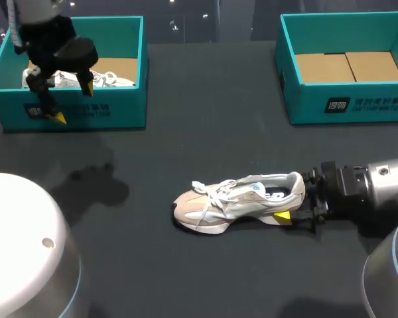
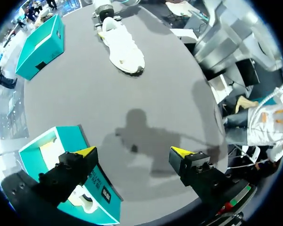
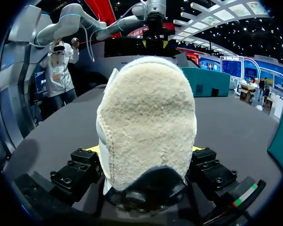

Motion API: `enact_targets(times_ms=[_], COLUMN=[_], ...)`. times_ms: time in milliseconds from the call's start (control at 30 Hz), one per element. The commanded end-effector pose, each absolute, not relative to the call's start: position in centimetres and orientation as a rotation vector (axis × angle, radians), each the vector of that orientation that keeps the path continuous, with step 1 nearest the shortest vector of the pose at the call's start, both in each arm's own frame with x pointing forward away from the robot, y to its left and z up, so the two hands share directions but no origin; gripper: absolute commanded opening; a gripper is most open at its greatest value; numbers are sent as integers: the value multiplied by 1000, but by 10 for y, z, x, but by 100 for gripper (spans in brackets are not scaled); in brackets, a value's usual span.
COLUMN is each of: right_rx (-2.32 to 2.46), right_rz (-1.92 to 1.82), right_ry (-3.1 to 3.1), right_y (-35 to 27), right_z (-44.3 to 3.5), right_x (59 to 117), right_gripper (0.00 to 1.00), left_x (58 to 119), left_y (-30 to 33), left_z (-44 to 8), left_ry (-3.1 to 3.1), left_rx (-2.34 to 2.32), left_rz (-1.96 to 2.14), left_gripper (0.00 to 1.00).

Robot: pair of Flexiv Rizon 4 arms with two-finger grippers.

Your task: Take the shoe out of the shoebox, open the shoe tongue, remove and reinsert the insole, then place the shoe into the shoebox

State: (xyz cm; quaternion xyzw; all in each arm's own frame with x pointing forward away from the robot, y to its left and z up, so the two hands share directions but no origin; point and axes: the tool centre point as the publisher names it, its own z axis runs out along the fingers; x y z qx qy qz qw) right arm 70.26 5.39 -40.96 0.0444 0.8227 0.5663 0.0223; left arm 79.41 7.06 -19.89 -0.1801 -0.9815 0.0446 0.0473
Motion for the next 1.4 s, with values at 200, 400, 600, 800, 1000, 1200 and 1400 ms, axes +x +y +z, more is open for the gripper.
enact_targets(times_ms=[200, 400, 600, 800, 1000, 1200, 1400], right_rx=[139, 139, 139, 139, 139, 139, 139], right_rz=[1749, 1749, 1749, 1749, 1749, 1749, 1749], right_ry=[2552, 2552, 2552, 2552, 2552, 2552, 2552], right_y=[55, 55, 55, 55, 55, 55, 55], right_z=[-410, -410, -410, -410, -410, -410, -410], right_x=[703, 703, 703, 703, 703, 703, 703], right_gripper=[0, 0, 0, 0, 0, 0, 0], left_x=[774, 774, 763, 746, 738, 739, 739], left_y=[57, 57, 47, 32, 17, 6, 6], left_z=[-202, -202, -209, -219, -228, -230, -230], left_ry=[-3127, -3127, -3176, -3201, -3159, -3154, -3154], left_rx=[-371, -371, -196, -23, 122, 331, 331], left_rz=[8, 8, -18, -27, -42, -23, -23], left_gripper=[100, 100, 100, 100, 100, 100, 100])
